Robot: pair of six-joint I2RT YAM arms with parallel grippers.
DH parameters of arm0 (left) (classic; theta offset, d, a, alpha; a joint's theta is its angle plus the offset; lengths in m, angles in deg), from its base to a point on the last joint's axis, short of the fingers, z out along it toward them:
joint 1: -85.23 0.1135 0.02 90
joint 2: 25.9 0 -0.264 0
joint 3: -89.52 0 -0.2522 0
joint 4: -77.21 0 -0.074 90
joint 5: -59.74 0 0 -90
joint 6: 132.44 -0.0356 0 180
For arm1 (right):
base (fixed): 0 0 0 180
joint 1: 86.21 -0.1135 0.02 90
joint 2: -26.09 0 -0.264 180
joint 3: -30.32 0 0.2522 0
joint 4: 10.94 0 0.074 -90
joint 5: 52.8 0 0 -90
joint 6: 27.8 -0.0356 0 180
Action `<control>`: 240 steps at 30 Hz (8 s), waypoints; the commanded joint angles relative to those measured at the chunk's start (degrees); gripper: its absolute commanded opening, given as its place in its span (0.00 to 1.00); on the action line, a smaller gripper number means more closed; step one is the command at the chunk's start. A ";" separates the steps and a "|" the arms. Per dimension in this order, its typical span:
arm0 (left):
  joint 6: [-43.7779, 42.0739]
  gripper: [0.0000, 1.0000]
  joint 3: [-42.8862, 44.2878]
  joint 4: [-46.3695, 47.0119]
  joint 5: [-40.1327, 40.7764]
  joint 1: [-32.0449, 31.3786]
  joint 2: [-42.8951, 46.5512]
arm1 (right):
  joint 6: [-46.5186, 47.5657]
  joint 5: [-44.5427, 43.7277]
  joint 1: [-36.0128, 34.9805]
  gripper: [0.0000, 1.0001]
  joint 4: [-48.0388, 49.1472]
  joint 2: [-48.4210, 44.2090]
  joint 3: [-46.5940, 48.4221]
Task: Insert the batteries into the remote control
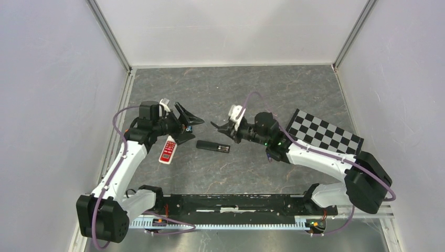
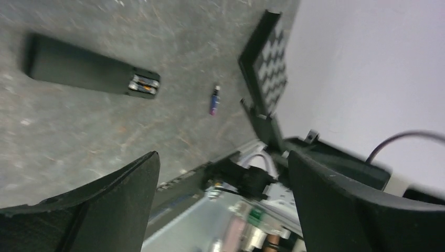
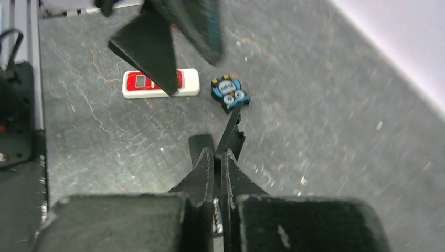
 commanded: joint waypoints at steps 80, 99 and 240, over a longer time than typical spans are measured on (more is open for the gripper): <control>-27.96 0.69 -4.16 0.71 13.98 0.23 -18.86 | -82.72 15.55 17.27 0.00 17.20 26.79 -6.71; -26.72 0.68 -3.95 1.15 13.55 0.23 -20.16 | -87.01 15.30 17.01 0.00 20.38 29.54 -7.60; -36.56 1.00 13.05 -14.63 37.25 3.71 -16.63 | 1.23 3.49 3.52 0.95 -25.13 29.11 23.02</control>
